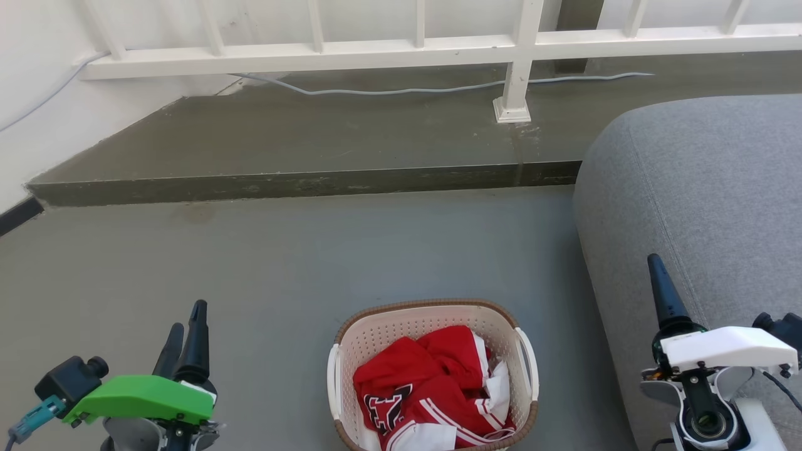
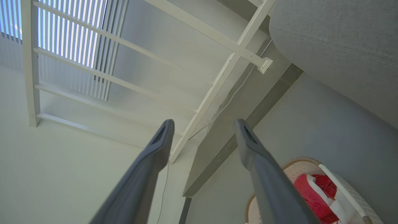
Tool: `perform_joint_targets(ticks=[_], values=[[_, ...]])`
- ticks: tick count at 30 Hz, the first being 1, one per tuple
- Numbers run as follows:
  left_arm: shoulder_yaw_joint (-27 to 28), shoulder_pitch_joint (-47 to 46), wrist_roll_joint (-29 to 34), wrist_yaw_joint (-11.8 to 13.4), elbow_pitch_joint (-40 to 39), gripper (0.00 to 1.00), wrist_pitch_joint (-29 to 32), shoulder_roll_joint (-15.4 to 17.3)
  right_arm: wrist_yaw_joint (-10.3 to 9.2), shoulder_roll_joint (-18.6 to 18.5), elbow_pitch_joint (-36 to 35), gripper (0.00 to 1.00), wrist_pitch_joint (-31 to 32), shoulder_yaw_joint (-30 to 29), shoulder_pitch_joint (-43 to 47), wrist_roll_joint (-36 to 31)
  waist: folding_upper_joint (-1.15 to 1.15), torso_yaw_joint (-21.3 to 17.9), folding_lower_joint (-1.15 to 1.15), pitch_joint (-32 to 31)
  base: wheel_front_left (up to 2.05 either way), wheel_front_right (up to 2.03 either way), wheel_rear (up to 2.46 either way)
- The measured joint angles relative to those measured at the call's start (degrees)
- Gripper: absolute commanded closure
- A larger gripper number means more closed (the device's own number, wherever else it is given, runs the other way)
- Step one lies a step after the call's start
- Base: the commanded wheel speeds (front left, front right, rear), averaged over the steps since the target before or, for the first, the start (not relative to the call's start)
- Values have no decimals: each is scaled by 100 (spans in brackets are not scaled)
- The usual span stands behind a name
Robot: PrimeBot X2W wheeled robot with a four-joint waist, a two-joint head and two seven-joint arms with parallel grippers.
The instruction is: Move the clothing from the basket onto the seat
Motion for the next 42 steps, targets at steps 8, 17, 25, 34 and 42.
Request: perform_joint_targets(ticks=[8,17,25,34,42], values=[[-232,1,966,143,-129,0,-187,69,-138,-31,-105,0,-186,249,2,-894,0,-5,0,-6,0,0,0],[-446,9,1942,315,-224,0,-382,71,-293,-45,-264,0,-376,519,6,-1753,0,-15,0,-21,0,0,0],[-595,23,2653,444,-332,0,-550,73,-402,-60,-391,0,-527,711,19,-2405,0,-24,0,-49,0,0,0],[-686,123,3385,555,-407,0,-709,78,-544,-73,-517,0,-709,905,42,-3055,0,-28,0,-90,0,0,0],[-787,167,4036,660,-478,0,-884,89,-667,-81,-655,0,-854,1078,66,-3698,0,-33,0,-114,0,0,0]])
